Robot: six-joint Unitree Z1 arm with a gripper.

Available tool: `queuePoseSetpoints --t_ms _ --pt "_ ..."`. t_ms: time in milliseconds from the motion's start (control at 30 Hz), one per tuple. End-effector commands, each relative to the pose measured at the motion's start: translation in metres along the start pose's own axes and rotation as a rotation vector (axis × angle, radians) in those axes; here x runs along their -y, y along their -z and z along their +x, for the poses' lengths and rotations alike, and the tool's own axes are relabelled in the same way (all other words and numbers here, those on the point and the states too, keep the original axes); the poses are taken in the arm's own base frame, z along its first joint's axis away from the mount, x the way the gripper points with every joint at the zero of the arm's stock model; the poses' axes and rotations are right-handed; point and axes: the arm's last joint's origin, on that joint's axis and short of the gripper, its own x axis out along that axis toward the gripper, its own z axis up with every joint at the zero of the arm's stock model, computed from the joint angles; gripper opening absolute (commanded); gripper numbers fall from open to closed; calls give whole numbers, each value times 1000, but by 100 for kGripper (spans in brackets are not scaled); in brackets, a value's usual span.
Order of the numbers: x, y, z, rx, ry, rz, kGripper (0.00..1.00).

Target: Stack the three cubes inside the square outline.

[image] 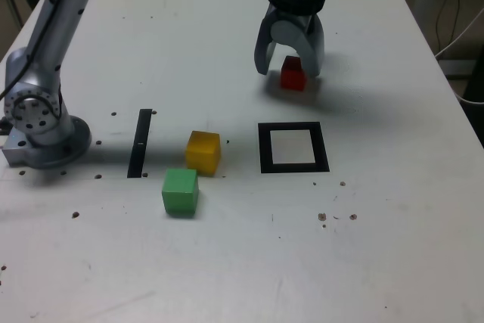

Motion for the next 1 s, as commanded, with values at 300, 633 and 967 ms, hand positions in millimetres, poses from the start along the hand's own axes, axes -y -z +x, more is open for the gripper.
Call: queuePoseSetpoints --t_ms 300,633,967 --pt "-1 -8 3 7 11 18 60" --pt "-2 -9 -1 17 5 18 46" --pt "-2 -12 0 29 19 24 29"
